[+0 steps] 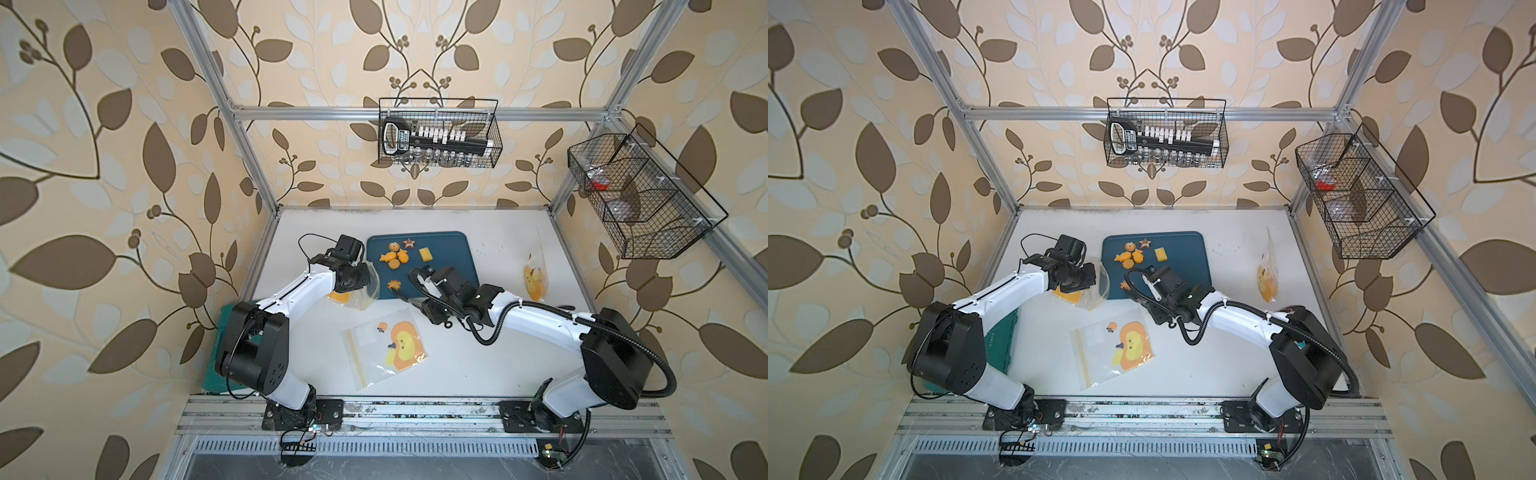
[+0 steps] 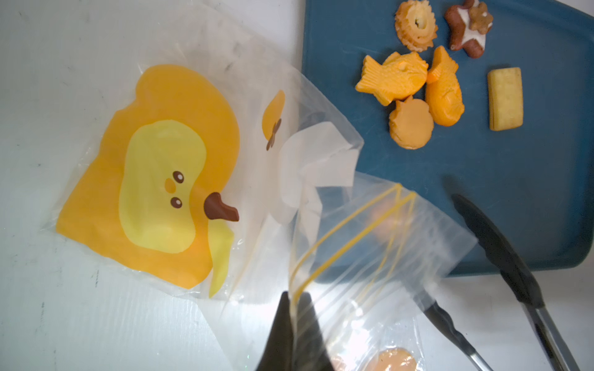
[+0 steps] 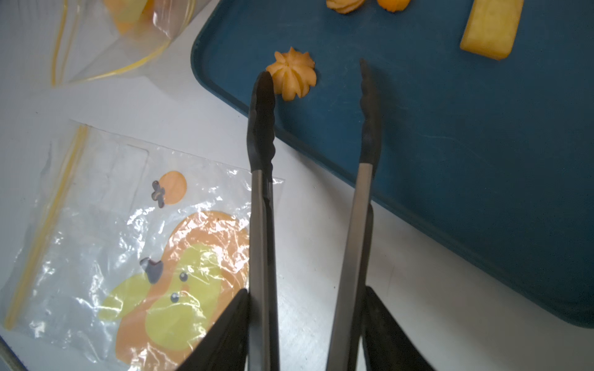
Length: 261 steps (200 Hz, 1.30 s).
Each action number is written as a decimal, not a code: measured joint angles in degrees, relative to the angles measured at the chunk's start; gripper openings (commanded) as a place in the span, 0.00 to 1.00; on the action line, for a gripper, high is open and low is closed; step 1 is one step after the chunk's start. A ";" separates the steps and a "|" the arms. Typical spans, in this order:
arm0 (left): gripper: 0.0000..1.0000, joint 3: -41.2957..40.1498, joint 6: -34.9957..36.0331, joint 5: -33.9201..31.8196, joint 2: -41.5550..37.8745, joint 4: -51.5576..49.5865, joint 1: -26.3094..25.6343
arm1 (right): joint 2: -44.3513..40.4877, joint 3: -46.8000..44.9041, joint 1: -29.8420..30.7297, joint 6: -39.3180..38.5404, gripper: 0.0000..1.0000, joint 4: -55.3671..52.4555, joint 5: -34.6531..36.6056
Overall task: Put the cookies into a resealable bag to prevent moisture
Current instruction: Pick up the cookie from the tray.
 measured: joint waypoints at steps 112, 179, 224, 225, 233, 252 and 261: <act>0.00 0.00 0.00 0.17 -0.02 0.02 0.00 | 7.23 5.01 -0.11 3.30 0.40 0.61 -2.75; 0.00 0.72 0.04 0.87 0.24 -0.52 0.00 | 0.44 2.27 -0.11 3.87 0.32 1.20 0.20; 0.00 4.17 0.07 2.62 3.45 -1.16 0.00 | -7.87 -1.07 -0.11 3.34 0.32 3.26 1.92; 0.00 4.26 0.07 2.64 3.52 -1.18 0.00 | -7.98 -1.18 -0.11 3.28 0.32 3.37 1.86; 0.00 5.20 0.04 3.10 4.61 -1.53 0.00 | -8.70 -1.73 -0.11 2.99 0.32 3.89 1.53; 0.00 7.39 0.04 3.87 7.37 -2.08 0.00 | -10.19 -3.34 -0.13 2.51 0.32 5.11 0.11; 0.00 8.33 0.04 4.48 8.57 -2.29 0.00 | -10.51 -3.69 -0.13 2.27 0.32 5.60 -0.92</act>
